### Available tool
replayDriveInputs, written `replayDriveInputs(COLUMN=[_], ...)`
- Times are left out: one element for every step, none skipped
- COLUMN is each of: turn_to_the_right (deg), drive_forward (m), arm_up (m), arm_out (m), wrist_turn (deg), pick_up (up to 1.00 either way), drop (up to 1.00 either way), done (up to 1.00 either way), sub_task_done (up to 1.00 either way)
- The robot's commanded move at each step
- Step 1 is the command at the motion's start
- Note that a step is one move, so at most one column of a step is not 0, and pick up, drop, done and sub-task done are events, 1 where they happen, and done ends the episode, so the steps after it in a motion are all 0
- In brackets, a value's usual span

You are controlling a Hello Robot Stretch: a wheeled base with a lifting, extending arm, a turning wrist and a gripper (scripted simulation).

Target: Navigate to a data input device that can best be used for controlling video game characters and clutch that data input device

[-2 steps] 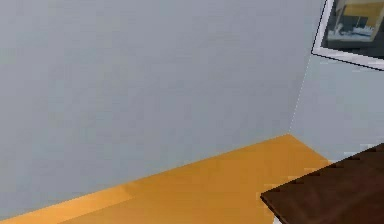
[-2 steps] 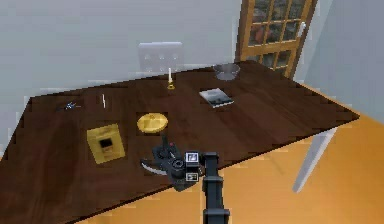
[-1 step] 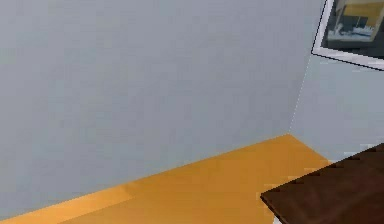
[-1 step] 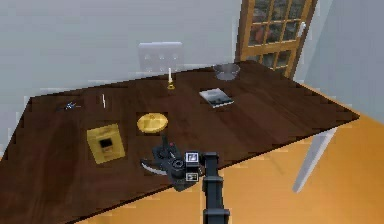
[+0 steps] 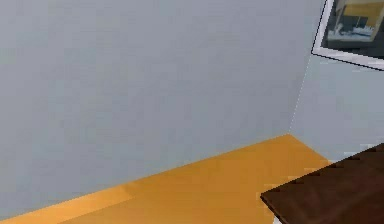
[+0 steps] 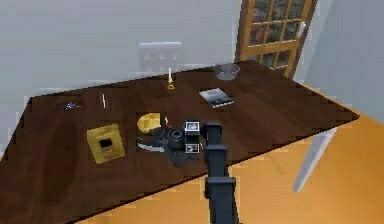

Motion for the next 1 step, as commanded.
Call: replayDriveInputs(turn_to_the_right=[0.0], drive_forward=[0.00], arm_up=[0.00], arm_out=[0.00], wrist_turn=[0.0], pick_up=[0.00], drop=[0.00], done=[1.00], sub_task_done=[0.00])
